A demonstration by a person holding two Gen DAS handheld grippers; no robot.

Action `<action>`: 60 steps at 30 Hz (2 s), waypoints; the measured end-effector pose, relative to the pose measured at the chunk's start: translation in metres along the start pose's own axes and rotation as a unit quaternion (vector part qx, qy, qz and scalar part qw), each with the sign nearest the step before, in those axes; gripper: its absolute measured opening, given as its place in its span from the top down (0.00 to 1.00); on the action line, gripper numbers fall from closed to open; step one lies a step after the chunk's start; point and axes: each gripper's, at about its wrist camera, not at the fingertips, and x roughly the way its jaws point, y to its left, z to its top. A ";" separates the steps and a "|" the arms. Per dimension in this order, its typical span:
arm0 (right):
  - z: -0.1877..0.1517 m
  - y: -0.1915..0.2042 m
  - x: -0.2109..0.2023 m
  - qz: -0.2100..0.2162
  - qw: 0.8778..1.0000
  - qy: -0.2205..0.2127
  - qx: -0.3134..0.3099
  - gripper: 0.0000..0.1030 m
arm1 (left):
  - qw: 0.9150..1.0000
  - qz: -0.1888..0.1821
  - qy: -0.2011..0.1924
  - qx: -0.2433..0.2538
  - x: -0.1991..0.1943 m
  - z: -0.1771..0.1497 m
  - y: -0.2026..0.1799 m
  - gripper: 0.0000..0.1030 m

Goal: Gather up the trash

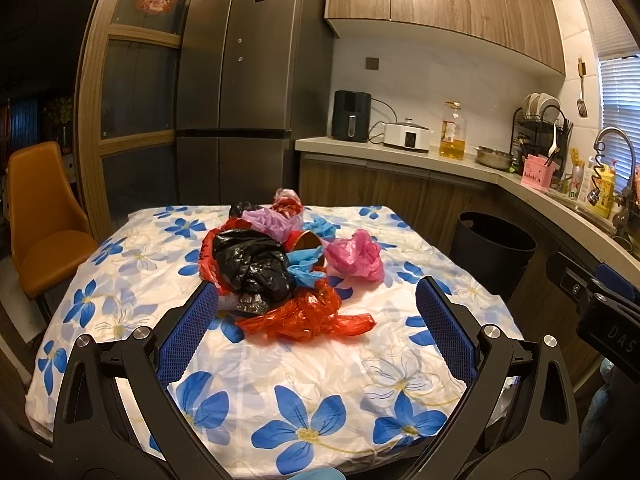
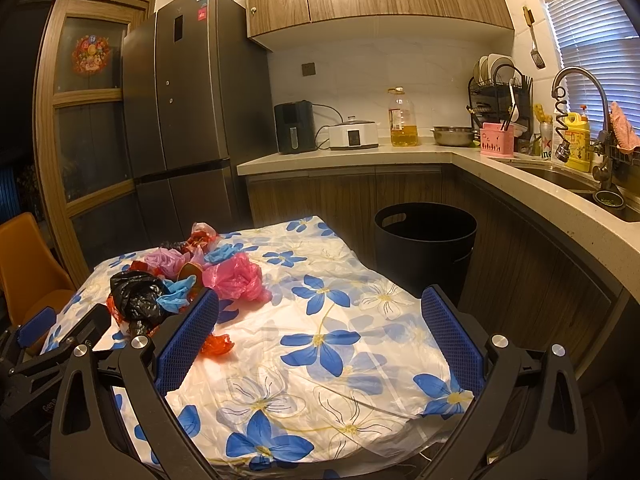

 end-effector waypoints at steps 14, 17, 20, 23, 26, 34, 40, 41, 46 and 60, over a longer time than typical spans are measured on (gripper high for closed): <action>-0.005 0.002 0.017 0.010 1.000 0.014 0.000 0.05 | 1.000 0.017 0.002 -0.001 0.007 -0.009 0.003 0.06; -0.007 0.004 0.020 0.015 1.000 0.013 -0.003 0.05 | 1.000 0.024 0.003 0.000 0.010 -0.011 0.005 0.06; -0.010 0.007 0.029 0.024 1.000 0.015 -0.007 0.05 | 0.999 0.032 0.004 -0.001 0.014 -0.014 0.007 0.06; -0.012 0.009 0.036 0.039 0.999 0.017 -0.009 0.05 | 0.999 0.046 0.002 -0.004 0.021 -0.019 0.012 0.06; -0.017 0.011 0.048 0.060 0.998 0.021 -0.011 0.05 | 0.998 0.055 0.006 -0.009 0.030 -0.028 0.020 0.06; -0.032 0.021 0.082 0.103 0.994 0.038 -0.023 0.09 | 0.995 0.089 0.014 -0.035 0.057 -0.041 0.046 0.14; -0.039 0.029 0.104 0.122 0.991 0.048 -0.029 0.13 | 0.993 0.104 0.016 -0.059 0.075 -0.035 0.067 0.18; -0.039 0.030 0.107 0.123 0.991 0.051 -0.029 0.16 | 0.992 0.105 0.016 -0.063 0.078 -0.033 0.070 0.20; -0.042 0.034 0.123 0.129 0.989 0.066 -0.030 0.23 | 0.991 0.111 0.011 -0.070 0.100 -0.021 0.076 0.29; -0.059 0.064 0.160 0.191 0.976 0.095 -0.051 0.32 | 0.992 0.088 0.045 -0.075 0.143 -0.022 0.081 0.90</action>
